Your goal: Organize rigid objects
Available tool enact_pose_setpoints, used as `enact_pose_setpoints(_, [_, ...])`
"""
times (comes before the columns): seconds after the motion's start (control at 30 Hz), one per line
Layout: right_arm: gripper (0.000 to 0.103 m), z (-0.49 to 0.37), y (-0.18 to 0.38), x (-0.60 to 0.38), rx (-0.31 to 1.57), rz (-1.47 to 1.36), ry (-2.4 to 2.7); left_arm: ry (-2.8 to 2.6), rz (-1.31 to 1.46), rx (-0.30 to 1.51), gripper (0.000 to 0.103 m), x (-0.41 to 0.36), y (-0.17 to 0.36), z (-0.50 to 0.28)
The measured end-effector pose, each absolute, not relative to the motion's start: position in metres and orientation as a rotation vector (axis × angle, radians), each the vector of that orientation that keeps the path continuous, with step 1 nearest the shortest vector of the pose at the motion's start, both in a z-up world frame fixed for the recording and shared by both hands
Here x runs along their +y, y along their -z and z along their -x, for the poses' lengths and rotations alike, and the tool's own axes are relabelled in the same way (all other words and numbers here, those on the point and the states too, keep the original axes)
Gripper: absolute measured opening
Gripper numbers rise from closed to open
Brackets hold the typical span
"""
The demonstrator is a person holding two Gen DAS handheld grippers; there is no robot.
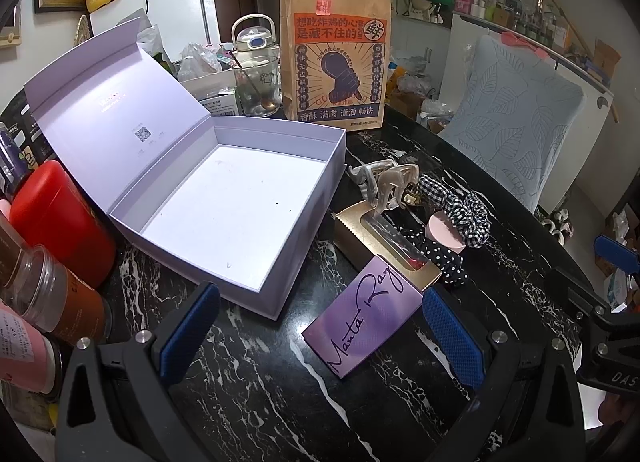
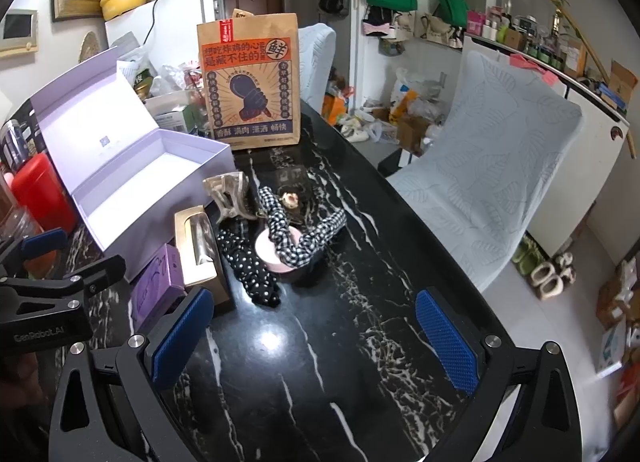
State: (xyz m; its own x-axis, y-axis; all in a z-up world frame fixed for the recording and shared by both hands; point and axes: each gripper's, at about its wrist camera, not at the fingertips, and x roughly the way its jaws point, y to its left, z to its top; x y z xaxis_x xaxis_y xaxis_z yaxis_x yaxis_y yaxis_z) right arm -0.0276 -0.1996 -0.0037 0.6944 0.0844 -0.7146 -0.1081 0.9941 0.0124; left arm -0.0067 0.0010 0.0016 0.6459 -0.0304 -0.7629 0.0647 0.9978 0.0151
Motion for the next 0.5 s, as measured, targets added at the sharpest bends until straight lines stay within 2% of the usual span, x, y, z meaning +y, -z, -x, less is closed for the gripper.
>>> enact_pose_setpoints(0.5, [0.103,0.0238,0.0067,-0.1978,0.809,0.033,-0.11,0.057,-0.049,0.883,0.103,-0.0006,0.0022,0.005])
